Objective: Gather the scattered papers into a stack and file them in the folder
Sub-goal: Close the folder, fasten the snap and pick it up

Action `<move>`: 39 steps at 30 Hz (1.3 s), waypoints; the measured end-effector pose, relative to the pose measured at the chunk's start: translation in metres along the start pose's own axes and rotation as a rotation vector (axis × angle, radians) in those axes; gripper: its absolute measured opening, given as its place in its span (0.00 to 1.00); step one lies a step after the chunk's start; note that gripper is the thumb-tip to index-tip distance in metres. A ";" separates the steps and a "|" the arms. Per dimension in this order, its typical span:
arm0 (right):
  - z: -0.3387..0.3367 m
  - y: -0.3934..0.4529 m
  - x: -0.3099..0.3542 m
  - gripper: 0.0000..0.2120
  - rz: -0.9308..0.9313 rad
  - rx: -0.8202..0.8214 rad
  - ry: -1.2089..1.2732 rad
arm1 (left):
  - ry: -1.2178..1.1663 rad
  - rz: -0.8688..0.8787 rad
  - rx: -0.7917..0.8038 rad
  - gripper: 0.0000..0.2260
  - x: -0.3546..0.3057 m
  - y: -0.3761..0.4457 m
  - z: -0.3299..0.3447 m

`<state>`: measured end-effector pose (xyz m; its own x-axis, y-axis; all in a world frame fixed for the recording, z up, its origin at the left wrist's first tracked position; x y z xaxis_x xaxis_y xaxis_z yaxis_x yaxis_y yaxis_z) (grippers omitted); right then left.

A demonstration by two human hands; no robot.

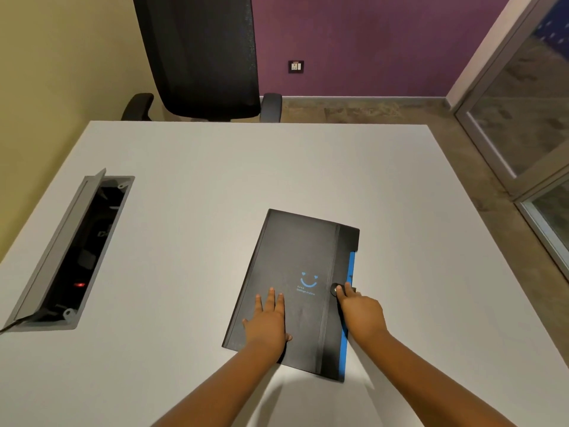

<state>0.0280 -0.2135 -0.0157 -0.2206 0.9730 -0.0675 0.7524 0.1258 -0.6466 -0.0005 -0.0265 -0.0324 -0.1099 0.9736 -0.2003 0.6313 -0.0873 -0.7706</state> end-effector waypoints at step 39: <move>-0.044 0.010 0.087 0.09 0.015 -0.227 1.415 | -1.429 -0.015 -0.022 0.14 0.155 -0.032 -0.057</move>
<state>0.0435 -0.1191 0.0050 0.4789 0.3283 0.8142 0.8600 0.0107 -0.5102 0.0054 0.1395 -0.0044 -0.7740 -0.0717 -0.6291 0.6330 -0.0629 -0.7716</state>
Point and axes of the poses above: each hand's wrist, its own y-axis towards the middle knuckle, its own z-axis out of the palm, x = y × z, the point moved 2 cm from there along y, towards the middle knuckle, and after that the axes turned 9 degrees about x, right-handed, at the moved point
